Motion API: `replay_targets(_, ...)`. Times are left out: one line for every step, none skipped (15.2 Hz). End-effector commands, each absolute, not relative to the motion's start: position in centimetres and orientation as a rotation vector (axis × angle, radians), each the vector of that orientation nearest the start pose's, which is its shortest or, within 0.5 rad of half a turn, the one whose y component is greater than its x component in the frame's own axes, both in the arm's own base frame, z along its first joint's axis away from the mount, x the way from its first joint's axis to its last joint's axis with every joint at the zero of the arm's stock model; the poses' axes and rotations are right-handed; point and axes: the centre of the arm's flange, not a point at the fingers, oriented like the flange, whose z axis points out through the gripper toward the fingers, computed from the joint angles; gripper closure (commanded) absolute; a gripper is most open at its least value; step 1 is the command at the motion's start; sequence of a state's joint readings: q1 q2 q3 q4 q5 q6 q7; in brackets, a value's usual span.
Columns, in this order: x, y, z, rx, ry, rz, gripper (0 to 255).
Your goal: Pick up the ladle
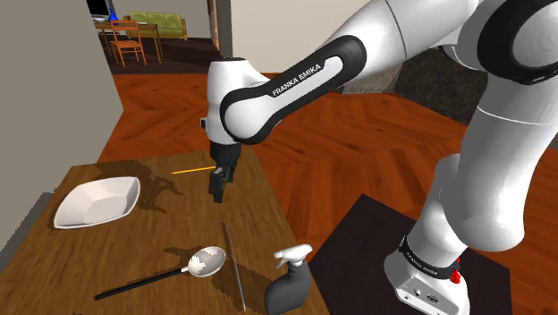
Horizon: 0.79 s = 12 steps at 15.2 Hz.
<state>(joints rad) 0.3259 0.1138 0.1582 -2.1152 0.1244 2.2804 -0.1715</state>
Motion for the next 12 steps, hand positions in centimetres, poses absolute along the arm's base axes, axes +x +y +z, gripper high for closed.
replay_targets(50.4,28.8,35.3,-2.871,-0.928,-0.054,0)
replay_targets(50.5,30.0,34.6,-2.859,-0.963,-0.056,0)
replay_targets(50.7,31.1,34.0,-2.845,-0.998,-0.057,0)
replay_targets(50.8,32.2,33.4,-2.832,-1.032,-0.058,0)
replay_targets(50.9,33.4,32.7,-2.818,-1.067,-0.060,0)
replay_targets(51.0,34.5,32.1,-2.804,-1.101,-0.061,0)
replay_targets(51.0,35.7,31.5,-2.789,-1.135,-0.063,0)
replay_targets(51.0,36.8,30.9,-2.774,-1.168,-0.064,0)
replay_targets(51.0,38.0,30.2,-2.759,-1.202,-0.065,0)
replay_targets(51.0,39.1,29.6,-2.743,-1.235,-0.066,0)
replay_targets(50.9,40.3,29.0,-2.727,-1.269,-0.068,0)
replay_targets(50.8,41.4,28.4,-2.710,-1.302,-0.069,0)
